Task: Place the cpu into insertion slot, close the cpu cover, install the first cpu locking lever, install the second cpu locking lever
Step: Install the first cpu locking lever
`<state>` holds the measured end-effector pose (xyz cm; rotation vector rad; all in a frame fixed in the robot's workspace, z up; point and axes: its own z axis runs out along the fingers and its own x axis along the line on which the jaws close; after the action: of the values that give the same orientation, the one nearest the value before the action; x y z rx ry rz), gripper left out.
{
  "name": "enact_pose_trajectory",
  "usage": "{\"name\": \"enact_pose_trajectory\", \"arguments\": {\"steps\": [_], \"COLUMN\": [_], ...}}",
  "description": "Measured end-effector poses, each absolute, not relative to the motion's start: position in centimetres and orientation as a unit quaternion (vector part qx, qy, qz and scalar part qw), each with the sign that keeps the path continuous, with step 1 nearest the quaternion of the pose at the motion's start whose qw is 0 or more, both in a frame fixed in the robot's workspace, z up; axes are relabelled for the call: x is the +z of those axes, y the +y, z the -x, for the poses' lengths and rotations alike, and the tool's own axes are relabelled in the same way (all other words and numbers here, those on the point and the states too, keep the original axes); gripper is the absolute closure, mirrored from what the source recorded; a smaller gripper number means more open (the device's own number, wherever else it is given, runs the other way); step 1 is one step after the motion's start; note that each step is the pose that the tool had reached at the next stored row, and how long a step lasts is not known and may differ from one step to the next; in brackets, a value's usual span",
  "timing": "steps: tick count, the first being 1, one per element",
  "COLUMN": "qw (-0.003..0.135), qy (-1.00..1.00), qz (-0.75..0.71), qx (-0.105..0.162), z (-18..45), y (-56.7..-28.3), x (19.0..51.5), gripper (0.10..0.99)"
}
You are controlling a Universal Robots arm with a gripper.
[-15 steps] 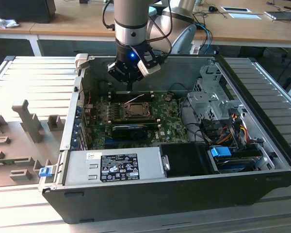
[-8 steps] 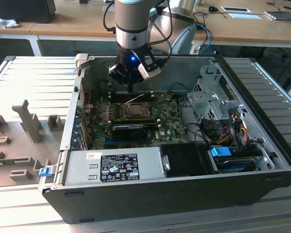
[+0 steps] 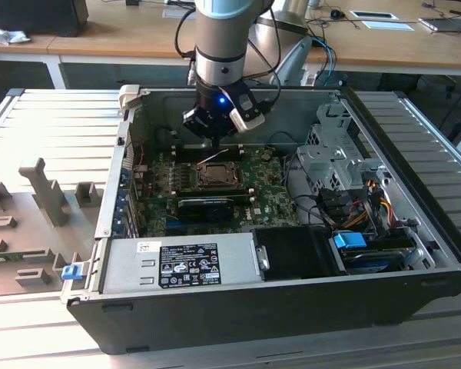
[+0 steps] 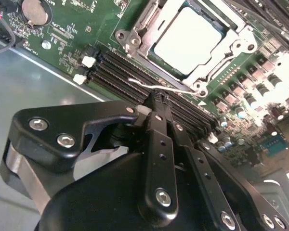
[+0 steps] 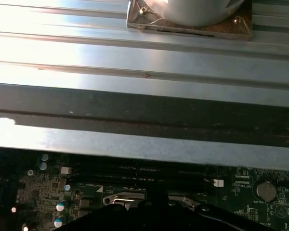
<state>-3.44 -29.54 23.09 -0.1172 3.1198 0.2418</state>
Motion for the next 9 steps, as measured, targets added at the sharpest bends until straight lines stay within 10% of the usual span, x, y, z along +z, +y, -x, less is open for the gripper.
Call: {"name": "enact_pose_trajectory", "arguments": {"steps": [9], "qw": [0.005], "qy": [0.996], "qz": [0.035], "qx": [0.077], "z": [2.68], "y": [-29.54], "x": [22.55], "gripper": [0.984]}}
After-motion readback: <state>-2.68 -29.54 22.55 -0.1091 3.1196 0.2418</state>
